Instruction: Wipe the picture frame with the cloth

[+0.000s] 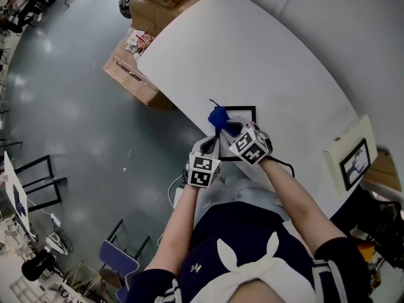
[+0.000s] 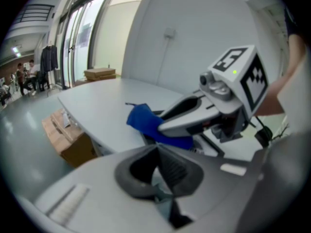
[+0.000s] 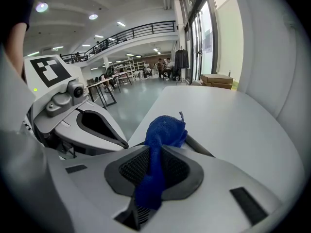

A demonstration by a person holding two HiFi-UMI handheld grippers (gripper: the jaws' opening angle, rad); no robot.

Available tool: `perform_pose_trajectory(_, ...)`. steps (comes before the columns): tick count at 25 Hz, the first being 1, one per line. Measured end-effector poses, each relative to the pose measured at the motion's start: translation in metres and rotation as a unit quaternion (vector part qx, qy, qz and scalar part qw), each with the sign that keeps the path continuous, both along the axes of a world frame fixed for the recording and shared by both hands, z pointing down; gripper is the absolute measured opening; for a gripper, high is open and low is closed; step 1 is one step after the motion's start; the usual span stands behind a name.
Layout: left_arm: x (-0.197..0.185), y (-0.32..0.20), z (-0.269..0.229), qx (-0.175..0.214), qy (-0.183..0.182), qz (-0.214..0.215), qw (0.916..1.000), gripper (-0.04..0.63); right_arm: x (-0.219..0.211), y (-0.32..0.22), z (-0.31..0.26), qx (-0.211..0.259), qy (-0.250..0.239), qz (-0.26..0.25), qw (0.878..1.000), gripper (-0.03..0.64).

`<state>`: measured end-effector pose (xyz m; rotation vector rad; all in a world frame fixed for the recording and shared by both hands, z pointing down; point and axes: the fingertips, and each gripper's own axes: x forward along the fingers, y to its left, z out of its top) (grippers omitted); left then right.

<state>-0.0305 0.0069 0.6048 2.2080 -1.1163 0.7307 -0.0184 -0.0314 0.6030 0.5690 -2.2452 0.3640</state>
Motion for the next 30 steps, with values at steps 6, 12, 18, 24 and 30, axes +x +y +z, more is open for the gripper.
perform_pose_trajectory(6, 0.000, 0.000, 0.000, 0.000, 0.001, 0.002, 1.0000, 0.002, 0.000, 0.005, 0.000, -0.004, 0.000, -0.005, 1.000, 0.067)
perform_pose_trajectory(12, 0.000, 0.000, 0.000, -0.001, 0.002, 0.004, 1.0000, 0.002, 0.000, 0.009, -0.001, -0.011, 0.000, -0.010, 1.000, 0.067)
perform_pose_trajectory(18, 0.000, 0.001, 0.000, -0.003, 0.004, 0.011, 0.9999, 0.002, 0.000, 0.016, -0.001, -0.018, 0.001, -0.022, 1.000, 0.067)
perform_pose_trajectory(24, 0.001, 0.001, -0.001, -0.004, 0.003, 0.014, 0.9999, 0.002, 0.000, 0.020, -0.002, -0.022, 0.002, -0.026, 0.999, 0.067)
perform_pose_trajectory(30, 0.001, 0.000, 0.000, -0.005, 0.003, 0.015, 0.9999, 0.002, 0.000, 0.023, -0.001, -0.023, 0.004, -0.034, 0.999, 0.067)
